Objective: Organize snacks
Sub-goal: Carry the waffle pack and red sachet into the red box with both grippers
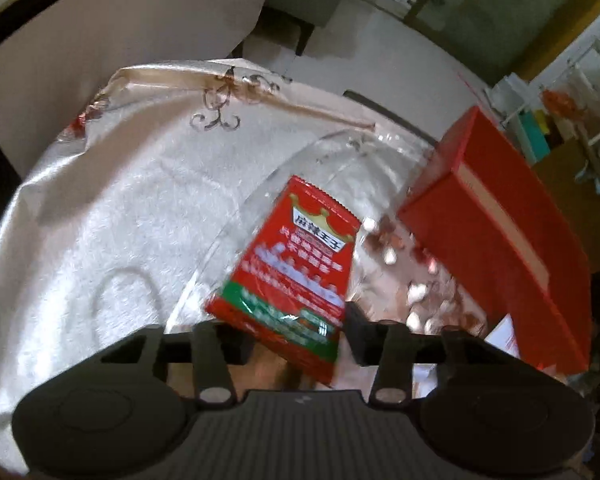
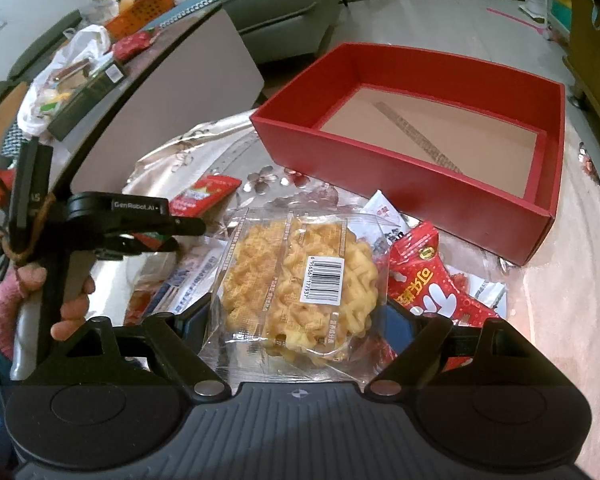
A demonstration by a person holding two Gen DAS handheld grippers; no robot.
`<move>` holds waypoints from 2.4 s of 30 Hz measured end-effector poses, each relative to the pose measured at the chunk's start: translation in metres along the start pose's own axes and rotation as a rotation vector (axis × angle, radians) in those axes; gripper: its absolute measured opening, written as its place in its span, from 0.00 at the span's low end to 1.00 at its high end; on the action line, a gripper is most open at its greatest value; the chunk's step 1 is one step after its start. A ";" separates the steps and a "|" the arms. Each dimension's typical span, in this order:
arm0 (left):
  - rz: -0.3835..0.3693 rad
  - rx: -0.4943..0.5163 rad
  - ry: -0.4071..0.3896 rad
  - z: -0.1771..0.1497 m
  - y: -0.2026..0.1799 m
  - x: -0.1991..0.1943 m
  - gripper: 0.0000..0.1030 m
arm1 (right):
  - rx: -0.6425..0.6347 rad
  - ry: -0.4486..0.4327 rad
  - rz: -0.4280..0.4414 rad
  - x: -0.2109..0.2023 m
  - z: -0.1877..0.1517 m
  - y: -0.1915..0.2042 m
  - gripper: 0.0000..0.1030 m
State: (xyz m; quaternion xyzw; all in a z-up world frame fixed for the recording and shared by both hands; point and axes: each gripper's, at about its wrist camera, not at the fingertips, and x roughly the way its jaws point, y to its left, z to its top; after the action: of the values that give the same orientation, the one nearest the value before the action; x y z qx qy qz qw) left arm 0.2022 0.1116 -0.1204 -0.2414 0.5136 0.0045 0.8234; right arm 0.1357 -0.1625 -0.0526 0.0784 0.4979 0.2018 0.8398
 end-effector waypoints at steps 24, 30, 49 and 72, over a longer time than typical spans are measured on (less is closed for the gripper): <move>-0.286 -0.094 -0.046 -0.006 -0.011 -0.042 0.06 | 0.151 -0.078 0.147 -0.013 0.011 -0.023 0.83; -0.362 -0.074 -0.059 -0.003 -0.023 -0.055 0.06 | 0.172 -0.107 0.168 -0.018 0.017 -0.026 0.83; -0.480 0.043 -0.021 0.036 -0.121 -0.001 0.06 | 0.263 -0.231 0.112 -0.007 0.083 -0.068 0.83; -0.298 -0.001 0.030 0.041 -0.108 0.045 0.07 | 0.280 -0.059 -0.025 0.075 0.097 -0.090 0.83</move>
State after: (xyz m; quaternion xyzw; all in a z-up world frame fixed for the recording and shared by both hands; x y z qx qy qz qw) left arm 0.2854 0.0216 -0.1016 -0.3154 0.4844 -0.1211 0.8070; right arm 0.2751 -0.2058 -0.0952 0.1947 0.4970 0.1175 0.8374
